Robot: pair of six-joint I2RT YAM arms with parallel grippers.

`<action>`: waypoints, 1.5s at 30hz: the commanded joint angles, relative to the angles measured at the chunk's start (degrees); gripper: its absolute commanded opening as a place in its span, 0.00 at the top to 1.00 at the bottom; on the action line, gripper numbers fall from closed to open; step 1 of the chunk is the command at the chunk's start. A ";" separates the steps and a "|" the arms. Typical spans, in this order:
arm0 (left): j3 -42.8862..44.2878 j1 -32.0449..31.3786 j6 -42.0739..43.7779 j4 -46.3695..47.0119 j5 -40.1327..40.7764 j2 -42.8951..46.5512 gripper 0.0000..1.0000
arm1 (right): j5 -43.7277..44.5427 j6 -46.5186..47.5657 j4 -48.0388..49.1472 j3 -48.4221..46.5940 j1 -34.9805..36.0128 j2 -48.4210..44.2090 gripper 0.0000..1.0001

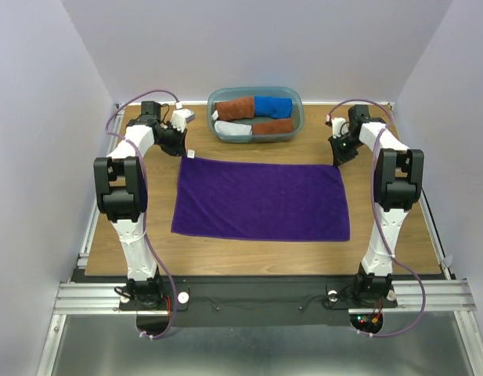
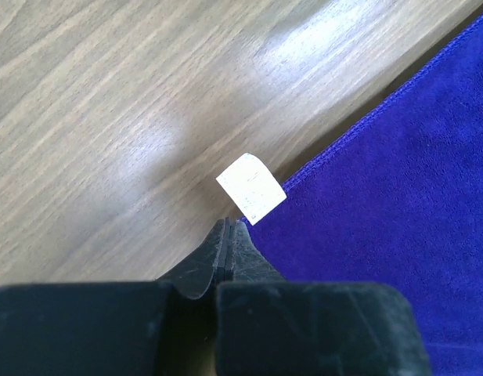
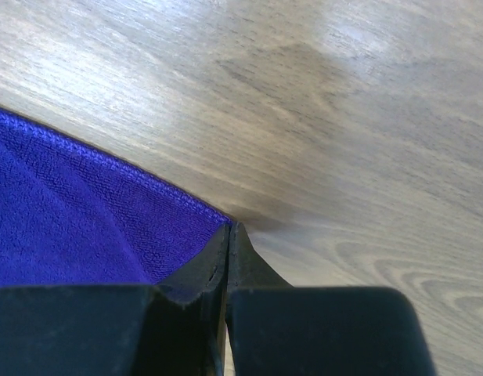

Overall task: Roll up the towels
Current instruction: Fold the towel

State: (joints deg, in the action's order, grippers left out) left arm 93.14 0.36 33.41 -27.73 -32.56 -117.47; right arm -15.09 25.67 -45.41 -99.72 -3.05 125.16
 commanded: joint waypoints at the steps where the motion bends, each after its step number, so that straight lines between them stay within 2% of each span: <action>1: 2.04 -0.10 -0.19 -0.75 -0.32 0.31 1.00 | -0.90 -0.53 -1.09 -3.46 -0.90 -0.89 0.99; 8: 1.08 0.60 0.69 -1.45 -0.75 1.10 1.00 | -1.87 -0.62 -1.53 -5.48 -1.61 -1.50 0.99; 21: -4.54 1.31 5.87 -4.79 -4.27 8.22 1.00 | -4.42 2.18 -3.89 -1.53 -2.40 -7.91 0.99; 27: -8.85 1.31 8.61 -4.98 -2.52 12.44 1.00 | -4.51 4.65 -4.95 2.42 -2.49 -11.26 0.99; 28: -9.64 1.31 8.08 -4.27 -1.47 12.53 0.98 | -4.42 5.09 -4.87 2.69 -2.58 -11.00 1.00; 29: -9.73 1.31 7.64 -3.57 -1.46 12.09 0.92 | -4.42 5.09 -4.87 2.69 -2.49 -10.65 1.00; 30: -9.47 1.31 5.37 -2.87 -1.28 11.65 0.83 | -4.33 5.09 -4.87 2.60 -2.49 -9.60 0.99; 32: -7.63 0.96 3.77 -1.37 -1.46 10.25 0.56 | -4.42 4.83 -4.87 1.99 -2.49 -8.63 0.99; 34: -5.27 0.43 2.20 -0.84 -1.11 7.61 0.41 | -4.77 4.22 -4.87 0.85 -2.49 -7.39 0.99; 39: -2.18 -0.18 0.61 0.39 2.41 2.70 0.42 | -4.68 3.60 -4.95 -0.82 -2.49 -6.51 0.99; 45: -1.12 -2.38 -0.36 1.62 3.81 -0.30 0.51 | -4.33 3.68 -5.13 -1.18 -2.49 -5.98 0.99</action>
State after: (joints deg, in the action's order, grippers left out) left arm 89.41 -1.21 34.39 -27.20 -29.52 -117.60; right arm -18.94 29.30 -50.22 -98.02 -4.93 119.48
